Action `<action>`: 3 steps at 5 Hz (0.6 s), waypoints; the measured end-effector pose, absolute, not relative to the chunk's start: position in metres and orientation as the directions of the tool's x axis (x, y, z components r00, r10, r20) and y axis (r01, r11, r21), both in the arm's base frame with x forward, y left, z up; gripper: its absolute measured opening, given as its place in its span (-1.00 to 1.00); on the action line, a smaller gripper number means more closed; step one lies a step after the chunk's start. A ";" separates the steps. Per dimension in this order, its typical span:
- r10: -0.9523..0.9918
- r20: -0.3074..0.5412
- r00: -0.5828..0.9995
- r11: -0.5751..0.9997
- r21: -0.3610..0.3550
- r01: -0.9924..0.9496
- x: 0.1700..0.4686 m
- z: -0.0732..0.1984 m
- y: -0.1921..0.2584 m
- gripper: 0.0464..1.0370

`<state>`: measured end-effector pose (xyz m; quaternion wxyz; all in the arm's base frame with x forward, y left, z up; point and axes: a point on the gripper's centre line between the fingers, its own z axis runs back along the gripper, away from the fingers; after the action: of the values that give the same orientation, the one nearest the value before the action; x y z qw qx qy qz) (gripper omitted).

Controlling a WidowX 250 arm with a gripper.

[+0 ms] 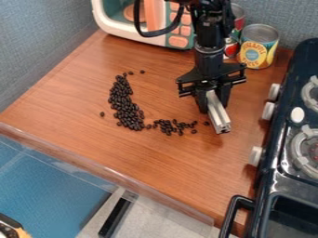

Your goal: Sweep into pile

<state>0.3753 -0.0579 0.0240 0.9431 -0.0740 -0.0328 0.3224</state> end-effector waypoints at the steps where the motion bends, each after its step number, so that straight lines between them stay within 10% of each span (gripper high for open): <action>1: 0.618 0.038 0.785 0.781 -0.144 -0.607 0.374 0.014 -0.054 -0.31; 3: 0.609 0.065 0.790 0.790 -0.135 -0.598 0.371 0.009 -0.049 -0.31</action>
<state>0.3711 -0.0485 0.0093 0.9446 -0.0538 -0.0526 0.3194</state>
